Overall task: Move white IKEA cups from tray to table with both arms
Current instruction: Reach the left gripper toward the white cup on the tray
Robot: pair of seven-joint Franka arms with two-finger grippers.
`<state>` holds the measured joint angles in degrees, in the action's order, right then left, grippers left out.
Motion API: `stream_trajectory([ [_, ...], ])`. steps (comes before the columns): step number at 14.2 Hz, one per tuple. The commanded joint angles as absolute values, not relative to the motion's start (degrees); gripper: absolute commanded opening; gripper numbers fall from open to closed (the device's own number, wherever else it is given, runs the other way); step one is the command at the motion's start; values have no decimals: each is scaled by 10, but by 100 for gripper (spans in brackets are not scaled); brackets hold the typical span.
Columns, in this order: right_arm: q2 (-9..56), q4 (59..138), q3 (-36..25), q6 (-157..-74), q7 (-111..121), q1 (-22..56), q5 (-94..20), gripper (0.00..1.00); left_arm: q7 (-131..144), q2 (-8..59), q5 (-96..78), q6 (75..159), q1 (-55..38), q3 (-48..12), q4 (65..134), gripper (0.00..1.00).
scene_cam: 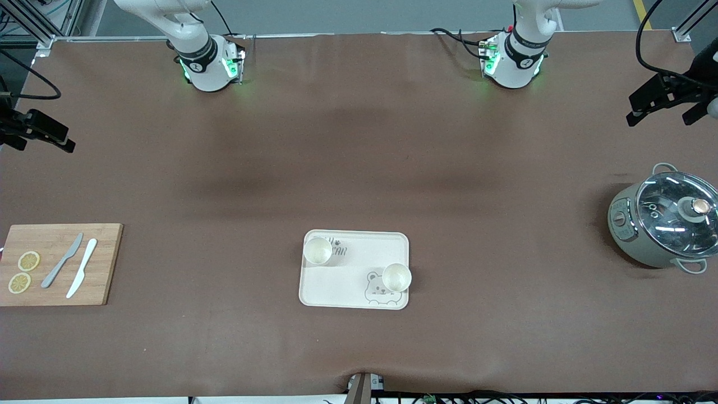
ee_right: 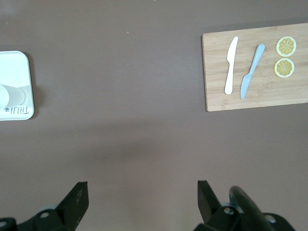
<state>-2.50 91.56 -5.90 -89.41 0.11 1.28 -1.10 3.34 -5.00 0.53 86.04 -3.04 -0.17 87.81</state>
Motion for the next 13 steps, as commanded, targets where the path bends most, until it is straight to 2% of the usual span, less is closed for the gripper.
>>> stream_trajectory([
  [1,-25,917,-52,-894,-9,3,-15,100,19,-42,4,859,-28,-3,867,100],
  [10,-22,915,-52,-896,-10,2,-15,100,17,-30,-4,860,-41,-22,866,100],
  [13,-22,915,-52,-896,-10,2,-15,100,30,12,-10,873,-49,-47,864,100],
])
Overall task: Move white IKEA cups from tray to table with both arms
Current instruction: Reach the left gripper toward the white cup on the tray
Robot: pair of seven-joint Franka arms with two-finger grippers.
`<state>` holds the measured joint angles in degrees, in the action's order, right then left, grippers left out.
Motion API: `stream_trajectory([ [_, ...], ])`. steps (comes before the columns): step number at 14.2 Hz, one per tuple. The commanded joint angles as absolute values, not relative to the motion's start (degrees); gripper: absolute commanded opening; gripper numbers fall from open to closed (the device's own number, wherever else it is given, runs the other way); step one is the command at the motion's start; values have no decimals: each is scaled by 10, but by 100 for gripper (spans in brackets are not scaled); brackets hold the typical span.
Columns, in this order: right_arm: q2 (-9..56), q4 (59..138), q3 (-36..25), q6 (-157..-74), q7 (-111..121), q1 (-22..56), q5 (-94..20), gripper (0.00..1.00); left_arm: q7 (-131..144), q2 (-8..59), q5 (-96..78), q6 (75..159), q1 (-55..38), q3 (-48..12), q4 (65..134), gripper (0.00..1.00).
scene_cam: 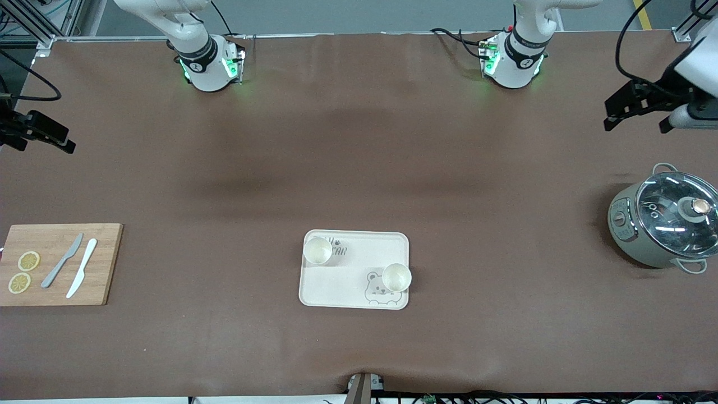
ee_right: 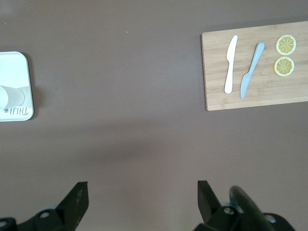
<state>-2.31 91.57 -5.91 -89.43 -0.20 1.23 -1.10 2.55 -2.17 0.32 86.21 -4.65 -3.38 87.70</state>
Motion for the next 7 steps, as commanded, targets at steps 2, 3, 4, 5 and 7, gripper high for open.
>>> stream_trajectory([
  [2,-21,915,-52,-896,-10,2,-15,100,41,43,-16,907,-58,-63,865,100],
  [3,-21,915,-52,-896,-10,2,-15,100,61,62,-16,924,-58,-74,864,100],
  [4,-21,915,-52,-896,-10,1,-15,100,90,83,-14,945,-58,-87,862,100],
  [5,-20,915,-52,-898,-8,-1,-14,100,117,104,-12,956,-59,-97,862,100],
  [7,-1,909,-52,-930,-6,-9,-21,100,167,149,-9,993,-79,-110,855,100],
])
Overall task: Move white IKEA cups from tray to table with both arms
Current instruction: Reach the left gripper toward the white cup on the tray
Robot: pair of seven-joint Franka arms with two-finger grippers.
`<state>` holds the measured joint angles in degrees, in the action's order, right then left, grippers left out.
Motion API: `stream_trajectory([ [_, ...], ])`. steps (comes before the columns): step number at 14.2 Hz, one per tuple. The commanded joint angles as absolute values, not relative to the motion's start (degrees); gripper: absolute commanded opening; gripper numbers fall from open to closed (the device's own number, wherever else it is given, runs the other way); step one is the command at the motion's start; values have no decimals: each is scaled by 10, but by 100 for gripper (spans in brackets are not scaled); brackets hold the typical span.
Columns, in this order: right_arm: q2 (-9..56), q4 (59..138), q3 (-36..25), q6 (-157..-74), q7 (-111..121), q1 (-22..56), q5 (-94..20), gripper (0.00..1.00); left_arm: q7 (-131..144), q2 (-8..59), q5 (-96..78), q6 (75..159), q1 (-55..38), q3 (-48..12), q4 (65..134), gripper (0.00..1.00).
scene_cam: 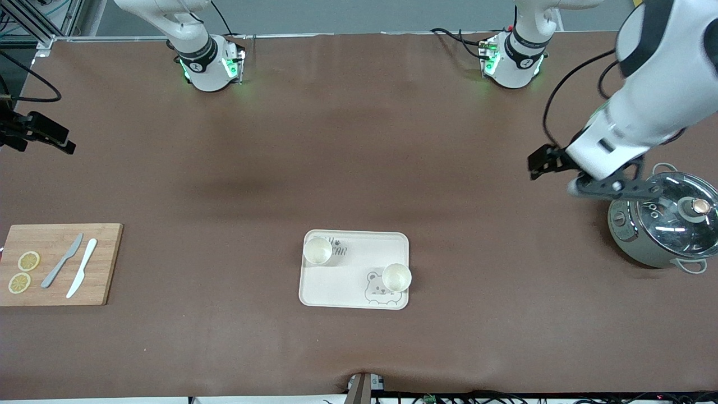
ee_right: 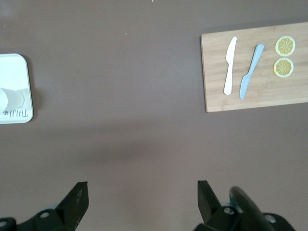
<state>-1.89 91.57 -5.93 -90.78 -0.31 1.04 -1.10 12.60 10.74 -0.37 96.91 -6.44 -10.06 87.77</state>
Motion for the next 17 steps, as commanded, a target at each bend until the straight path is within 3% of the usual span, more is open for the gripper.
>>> stream_trajectory([
  [1,1,909,-52,-934,-4,-12,-22,100,182,170,-8,1025,-92,-110,853,100],
  [9,19,911,-52,-926,-2,-21,-15,100,315,307,-11,1189,-159,-110,807,100],
  [16,94,909,-52,-936,-3,-33,-20,100,390,385,-8,1338,-213,-104,808,100],
  [17,103,909,-52,-942,-5,-33,-22,100,390,397,-1,1357,-219,-103,808,95],
])
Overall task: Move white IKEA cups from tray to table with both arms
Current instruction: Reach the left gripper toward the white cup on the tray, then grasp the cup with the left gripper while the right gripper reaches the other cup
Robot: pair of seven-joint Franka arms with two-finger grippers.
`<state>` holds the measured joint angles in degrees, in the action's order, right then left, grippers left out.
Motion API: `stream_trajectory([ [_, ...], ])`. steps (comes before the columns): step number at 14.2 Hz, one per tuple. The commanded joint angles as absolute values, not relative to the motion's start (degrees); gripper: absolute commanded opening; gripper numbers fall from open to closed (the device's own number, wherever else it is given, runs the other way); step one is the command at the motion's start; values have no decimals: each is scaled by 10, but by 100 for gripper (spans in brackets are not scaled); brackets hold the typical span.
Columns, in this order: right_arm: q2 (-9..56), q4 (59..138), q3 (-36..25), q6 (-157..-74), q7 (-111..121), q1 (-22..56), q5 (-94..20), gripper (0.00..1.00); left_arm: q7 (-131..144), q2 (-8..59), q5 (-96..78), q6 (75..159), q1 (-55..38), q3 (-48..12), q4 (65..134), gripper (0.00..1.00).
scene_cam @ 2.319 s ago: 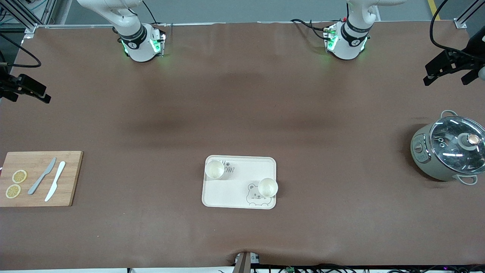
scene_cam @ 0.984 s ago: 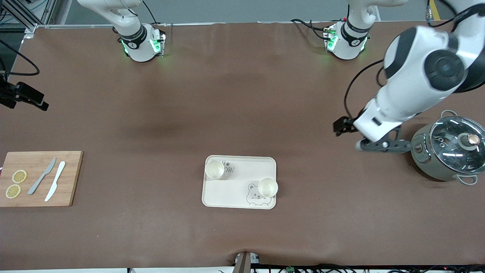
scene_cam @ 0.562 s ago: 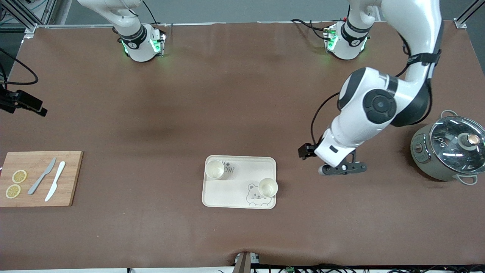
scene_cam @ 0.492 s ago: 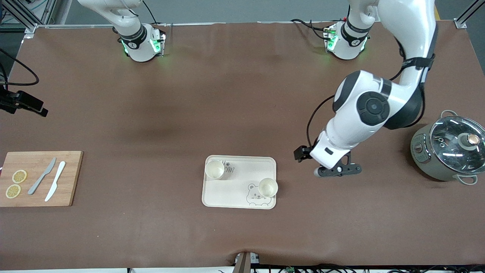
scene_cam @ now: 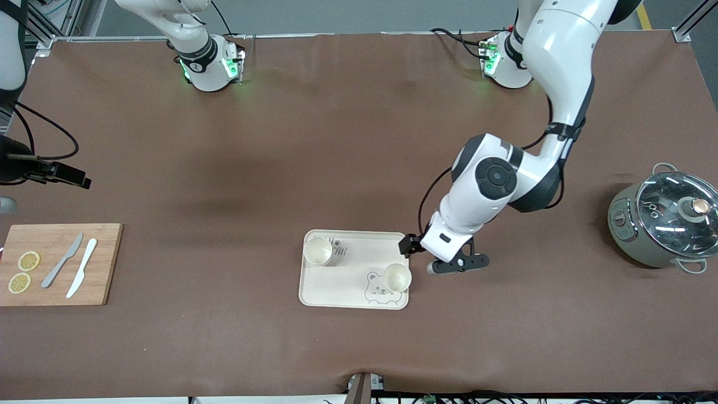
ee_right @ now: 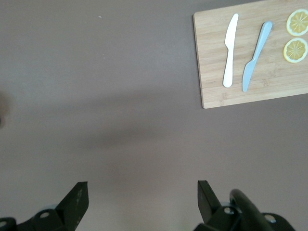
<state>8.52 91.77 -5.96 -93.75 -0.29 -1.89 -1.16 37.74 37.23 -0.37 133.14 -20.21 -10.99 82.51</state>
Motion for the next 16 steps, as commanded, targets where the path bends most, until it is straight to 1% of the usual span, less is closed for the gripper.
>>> stream_trajectory([
  [1,112,909,-52,-953,-10,-29,-22,100,390,409,10,1374,-220,-103,809,84],
  [2,126,909,-51,-964,-10,-26,-22,100,390,420,23,1387,-219,-103,809,74],
  [3,140,910,-50,-981,-11,-19,-23,100,390,432,26,1405,-217,-103,808,70],
  [5,174,910,-50,-1006,-11,-7,-24,100,390,461,26,1481,-214,-103,808,67],
  [6,189,910,-49,-1019,-11,-9,-24,100,390,474,26,1517,-212,-102,808,64],
  [7,198,910,-49,-1028,-11,-8,-28,100,388,485,25,1542,-208,-102,807,64],
  [10,224,910,-49,-1052,-18,1,-70,100,388,497,25,1558,-208,-96,808,56],
  [11,233,910,-49,-1061,-34,6,-82,100,388,497,26,1558,-208,-95,809,49],
  [12,237,909,-49,-1068,-57,16,-85,100,391,497,24,1558,-209,-95,810,38],
  [14,245,909,-49,-1075,-115,47,-85,100,391,497,24,1558,-210,-95,814,8],
  [15,252,908,-49,-1080,-142,57,-86,100,390,496,25,1558,-212,-95,816,0],
  [16,262,908,-49,-1091,-168,71,-88,100,390,493,27,1556,-213,-95,816,0],
])
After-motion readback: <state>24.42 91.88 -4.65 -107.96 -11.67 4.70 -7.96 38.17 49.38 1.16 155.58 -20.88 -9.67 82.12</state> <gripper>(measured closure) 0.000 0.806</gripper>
